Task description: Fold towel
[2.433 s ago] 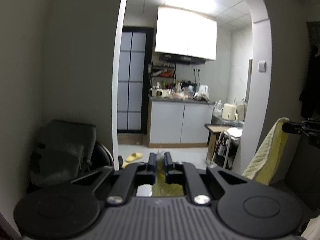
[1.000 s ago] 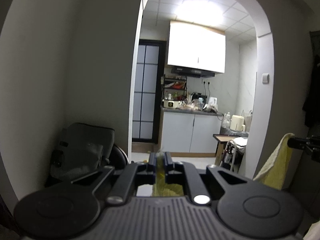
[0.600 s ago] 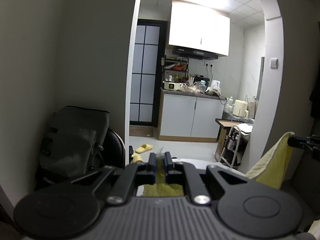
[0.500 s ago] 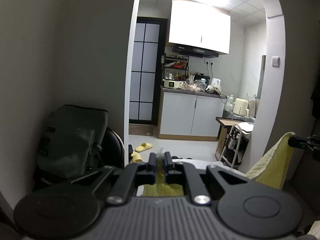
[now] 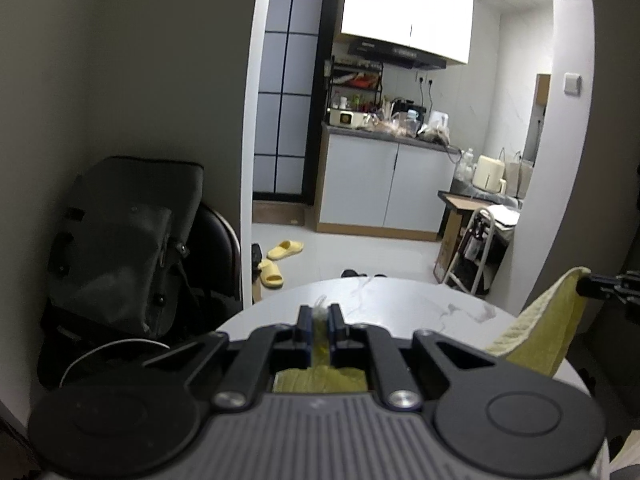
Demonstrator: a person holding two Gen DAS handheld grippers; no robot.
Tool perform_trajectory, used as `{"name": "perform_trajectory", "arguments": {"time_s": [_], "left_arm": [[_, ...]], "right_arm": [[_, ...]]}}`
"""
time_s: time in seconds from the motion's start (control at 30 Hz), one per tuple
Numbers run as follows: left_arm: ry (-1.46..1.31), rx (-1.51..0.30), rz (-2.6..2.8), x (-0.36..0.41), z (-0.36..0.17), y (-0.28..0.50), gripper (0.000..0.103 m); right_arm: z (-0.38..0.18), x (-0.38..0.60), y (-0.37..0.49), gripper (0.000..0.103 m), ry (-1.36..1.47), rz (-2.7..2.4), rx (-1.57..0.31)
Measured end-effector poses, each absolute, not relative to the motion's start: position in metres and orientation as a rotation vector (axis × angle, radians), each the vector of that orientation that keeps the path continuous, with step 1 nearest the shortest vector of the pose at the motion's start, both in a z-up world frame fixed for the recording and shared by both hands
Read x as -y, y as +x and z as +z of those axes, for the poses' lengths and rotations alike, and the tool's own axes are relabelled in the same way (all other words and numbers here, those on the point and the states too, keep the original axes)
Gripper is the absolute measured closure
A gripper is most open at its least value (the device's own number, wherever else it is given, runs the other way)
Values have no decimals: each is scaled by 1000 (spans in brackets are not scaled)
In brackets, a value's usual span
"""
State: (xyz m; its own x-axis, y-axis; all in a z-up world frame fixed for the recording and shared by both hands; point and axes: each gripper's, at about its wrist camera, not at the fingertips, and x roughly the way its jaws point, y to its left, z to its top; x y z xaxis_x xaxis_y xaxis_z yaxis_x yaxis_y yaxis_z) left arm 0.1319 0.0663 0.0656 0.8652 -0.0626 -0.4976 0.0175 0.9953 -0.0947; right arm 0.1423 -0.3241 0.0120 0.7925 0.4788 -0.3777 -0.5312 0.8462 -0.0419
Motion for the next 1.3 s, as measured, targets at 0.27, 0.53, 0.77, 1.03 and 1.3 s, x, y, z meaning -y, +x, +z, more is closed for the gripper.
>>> {"name": "perform_trajectory", "arguments": {"time_s": [0.27, 0.53, 0.77, 1.03, 1.3], "left_arm": [[-98, -585, -26, -74, 36, 167, 95], [-122, -628, -1, -77, 12, 202, 91], [-126, -649, 39, -81, 2, 217, 81], [-109, -663, 34, -77, -1, 220, 65], [-5, -764, -45, -62, -21, 204, 69]], "right_arm": [[-18, 319, 171, 99, -158, 534, -443], [-38, 320, 192, 99, -133, 501, -453], [-51, 315, 210, 96, -142, 478, -485], [-57, 314, 221, 96, -140, 433, -503], [-62, 312, 220, 95, -158, 477, -539]]}}
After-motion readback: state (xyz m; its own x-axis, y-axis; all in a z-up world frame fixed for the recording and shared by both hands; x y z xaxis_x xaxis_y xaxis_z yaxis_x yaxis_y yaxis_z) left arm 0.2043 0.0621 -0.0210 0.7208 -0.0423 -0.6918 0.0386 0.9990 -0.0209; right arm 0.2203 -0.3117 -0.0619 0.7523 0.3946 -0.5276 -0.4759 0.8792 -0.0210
